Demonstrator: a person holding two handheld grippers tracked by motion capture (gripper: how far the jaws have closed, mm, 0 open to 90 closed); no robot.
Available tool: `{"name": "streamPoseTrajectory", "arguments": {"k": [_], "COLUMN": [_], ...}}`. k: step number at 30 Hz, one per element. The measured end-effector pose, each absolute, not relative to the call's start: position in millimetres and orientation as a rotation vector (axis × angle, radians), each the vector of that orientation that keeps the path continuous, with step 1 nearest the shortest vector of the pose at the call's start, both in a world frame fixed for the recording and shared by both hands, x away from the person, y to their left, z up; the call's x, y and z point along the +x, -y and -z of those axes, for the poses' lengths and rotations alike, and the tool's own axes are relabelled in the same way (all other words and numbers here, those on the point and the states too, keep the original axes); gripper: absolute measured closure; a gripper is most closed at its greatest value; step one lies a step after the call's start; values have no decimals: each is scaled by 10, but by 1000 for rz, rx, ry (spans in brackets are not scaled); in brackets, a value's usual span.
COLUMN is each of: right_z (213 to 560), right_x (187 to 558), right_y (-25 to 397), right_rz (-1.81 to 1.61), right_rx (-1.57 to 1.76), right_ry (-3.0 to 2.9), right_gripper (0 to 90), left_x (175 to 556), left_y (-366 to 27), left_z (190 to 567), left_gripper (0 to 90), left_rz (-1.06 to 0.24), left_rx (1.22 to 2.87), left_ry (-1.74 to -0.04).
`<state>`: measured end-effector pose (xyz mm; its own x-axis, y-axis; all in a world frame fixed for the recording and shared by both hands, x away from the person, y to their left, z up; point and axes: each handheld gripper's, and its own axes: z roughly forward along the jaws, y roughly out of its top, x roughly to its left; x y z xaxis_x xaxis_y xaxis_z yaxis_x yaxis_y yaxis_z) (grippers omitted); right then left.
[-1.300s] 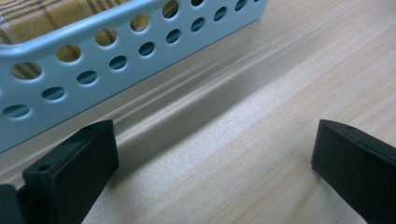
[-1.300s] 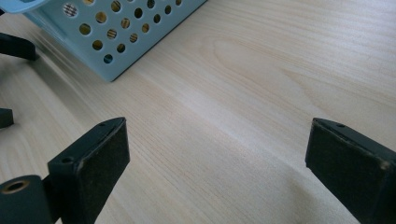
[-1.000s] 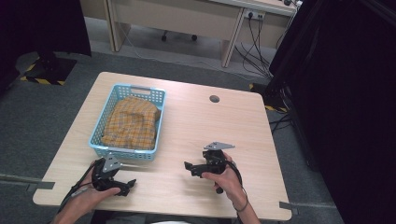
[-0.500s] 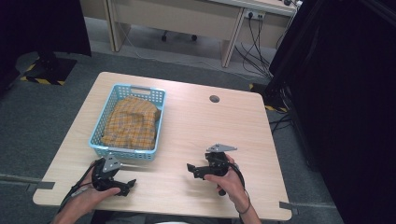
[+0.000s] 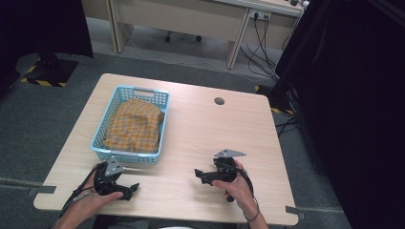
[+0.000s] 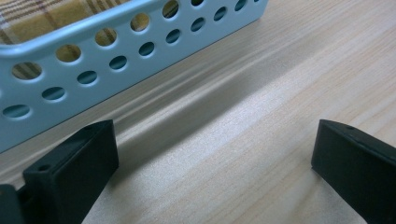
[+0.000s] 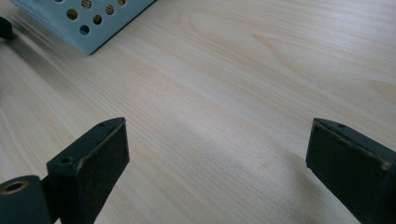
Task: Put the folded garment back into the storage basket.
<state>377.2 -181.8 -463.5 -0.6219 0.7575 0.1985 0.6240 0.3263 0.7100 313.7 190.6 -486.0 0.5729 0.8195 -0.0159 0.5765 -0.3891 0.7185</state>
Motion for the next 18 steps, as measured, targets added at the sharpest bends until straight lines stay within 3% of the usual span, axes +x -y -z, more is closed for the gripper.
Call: {"name": "streamPoseTrajectory", "arguments": {"k": [18], "right_z": [4667], "right_x": [3730], "right_y": [1950], "right_rz": [-1164], "right_rx": [1315], "right_ry": [-2398], "right_gripper": [66], "left_x": [3137], "left_y": [-1906], "left_z": [4860], "left_gripper": [0], "left_rz": [-450], "left_rx": [2112], "left_ry": [-1109]}}
